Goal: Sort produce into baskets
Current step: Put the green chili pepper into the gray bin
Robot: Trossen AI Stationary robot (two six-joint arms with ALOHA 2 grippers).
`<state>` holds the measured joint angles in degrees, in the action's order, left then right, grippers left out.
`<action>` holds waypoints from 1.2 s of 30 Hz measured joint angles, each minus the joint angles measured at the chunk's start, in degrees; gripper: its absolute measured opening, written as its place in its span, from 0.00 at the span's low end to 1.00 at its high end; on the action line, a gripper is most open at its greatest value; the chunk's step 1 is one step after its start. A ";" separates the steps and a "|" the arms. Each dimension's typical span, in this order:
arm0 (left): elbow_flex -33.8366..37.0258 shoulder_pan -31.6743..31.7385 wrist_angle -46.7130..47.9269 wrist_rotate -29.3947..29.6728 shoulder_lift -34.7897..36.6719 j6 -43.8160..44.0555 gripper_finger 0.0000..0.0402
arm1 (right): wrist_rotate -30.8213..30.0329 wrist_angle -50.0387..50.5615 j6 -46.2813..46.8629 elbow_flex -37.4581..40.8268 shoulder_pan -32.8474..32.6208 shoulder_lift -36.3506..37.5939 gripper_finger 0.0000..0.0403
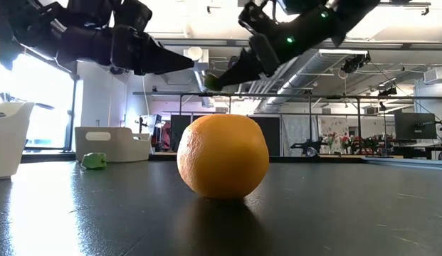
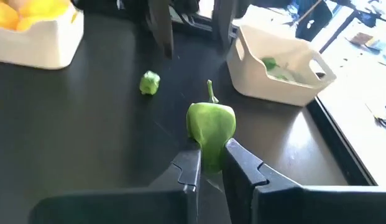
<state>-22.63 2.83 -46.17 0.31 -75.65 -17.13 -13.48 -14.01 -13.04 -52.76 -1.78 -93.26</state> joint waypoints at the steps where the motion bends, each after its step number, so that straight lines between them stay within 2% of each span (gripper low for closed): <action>1: 0.00 0.01 -0.07 -0.13 -0.18 -0.02 0.30 | 0.20 0.17 -0.09 -0.96 -0.17 -0.58 0.07; 13: 0.02 -1.57 1.10 -1.28 -0.53 -3.55 0.28 | 1.77 3.70 -2.18 -8.03 -2.05 -4.95 0.07; 17: 0.02 -1.55 1.29 -1.28 -0.53 -4.17 0.20 | 2.40 3.74 -2.31 -8.06 -2.10 -4.98 0.07; 23: 0.02 -1.72 1.28 -1.32 -0.53 -5.52 0.03 | 2.24 4.16 -2.46 -8.06 -2.08 -4.98 0.07; 26: 0.02 -1.81 1.08 -0.94 -0.51 -5.63 0.01 | -0.35 3.81 -2.45 -8.06 -2.21 -4.98 0.08; 30: 0.02 -1.73 1.02 1.96 -0.51 -5.56 0.00 | -5.61 4.23 -1.75 -8.15 -2.23 -4.98 0.15; 36: 0.02 -1.73 1.53 3.74 -0.53 -5.56 0.00 | -8.20 4.56 0.37 -8.17 -2.14 -4.98 0.37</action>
<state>-22.61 1.10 -44.65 4.05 -76.18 -22.70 -21.68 -9.45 -12.67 -60.93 -3.92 -98.24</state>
